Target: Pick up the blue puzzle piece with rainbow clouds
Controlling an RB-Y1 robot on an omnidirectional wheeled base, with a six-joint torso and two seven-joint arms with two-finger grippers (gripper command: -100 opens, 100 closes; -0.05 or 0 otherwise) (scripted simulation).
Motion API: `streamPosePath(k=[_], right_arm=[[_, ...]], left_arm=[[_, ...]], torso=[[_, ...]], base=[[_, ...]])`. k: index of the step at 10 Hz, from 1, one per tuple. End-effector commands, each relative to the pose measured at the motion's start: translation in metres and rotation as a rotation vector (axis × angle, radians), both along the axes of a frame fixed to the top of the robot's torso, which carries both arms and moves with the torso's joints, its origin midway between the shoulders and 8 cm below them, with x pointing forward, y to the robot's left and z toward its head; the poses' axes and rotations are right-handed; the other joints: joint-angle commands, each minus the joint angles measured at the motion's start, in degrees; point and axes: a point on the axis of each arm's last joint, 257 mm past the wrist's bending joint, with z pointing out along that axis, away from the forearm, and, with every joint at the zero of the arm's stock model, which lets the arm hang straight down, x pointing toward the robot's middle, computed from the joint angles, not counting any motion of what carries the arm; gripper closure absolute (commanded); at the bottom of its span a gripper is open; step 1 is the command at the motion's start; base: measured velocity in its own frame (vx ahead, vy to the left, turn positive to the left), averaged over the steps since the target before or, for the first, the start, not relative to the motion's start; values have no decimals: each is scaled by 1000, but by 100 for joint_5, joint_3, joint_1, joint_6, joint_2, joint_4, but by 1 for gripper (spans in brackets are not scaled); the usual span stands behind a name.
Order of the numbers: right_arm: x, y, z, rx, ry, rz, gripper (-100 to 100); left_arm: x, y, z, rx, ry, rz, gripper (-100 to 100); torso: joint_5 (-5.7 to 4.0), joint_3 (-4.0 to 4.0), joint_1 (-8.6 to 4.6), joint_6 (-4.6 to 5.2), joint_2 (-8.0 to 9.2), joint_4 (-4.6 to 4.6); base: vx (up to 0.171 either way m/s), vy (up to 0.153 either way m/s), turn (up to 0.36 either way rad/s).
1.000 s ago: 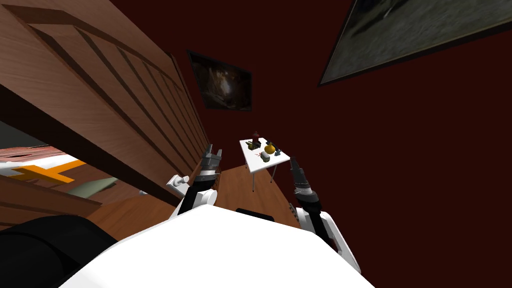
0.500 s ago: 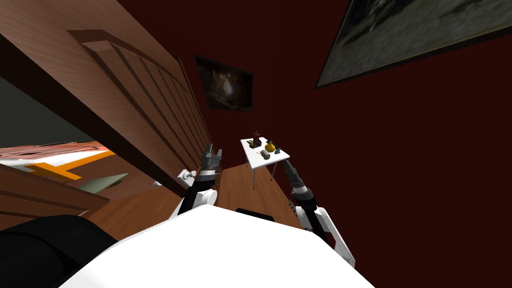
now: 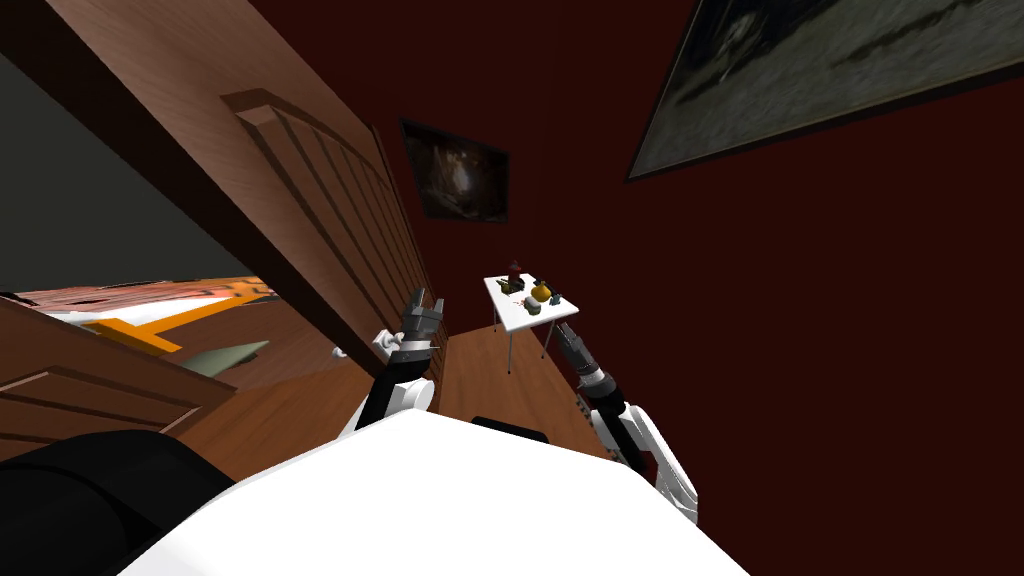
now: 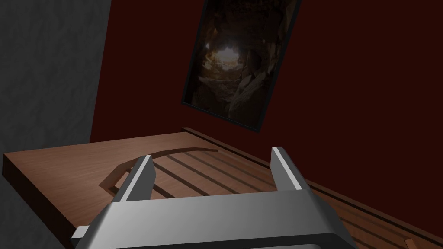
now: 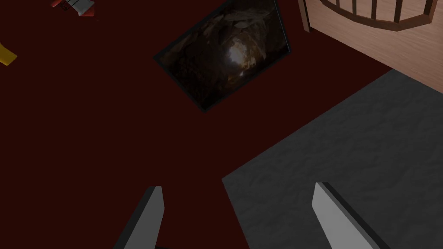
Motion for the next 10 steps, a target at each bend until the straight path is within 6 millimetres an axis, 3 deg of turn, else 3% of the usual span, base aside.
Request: streamPosePath(k=[1, 5, 10], right_arm=[[0, 5, -7, -40, 3, 4, -100], [4, 23, -43, -211, 6, 85, -100], [7, 29, -82, -358, 30, 126, -100]], left_arm=[[0, 0, 0, 0, 0, 0, 0], [0, 0, 0, 0, 0, 0, 0], [0, 0, 0, 0, 0, 0, 0]], torso=[[0, 0, 0, 0, 0, 0], [0, -13, 0, 0, -23, -5], [-1, -11, -5, 1, -20, -4]], base=[[-41, -13, -1], [-57, -17, 36], [-48, -20, 33]])
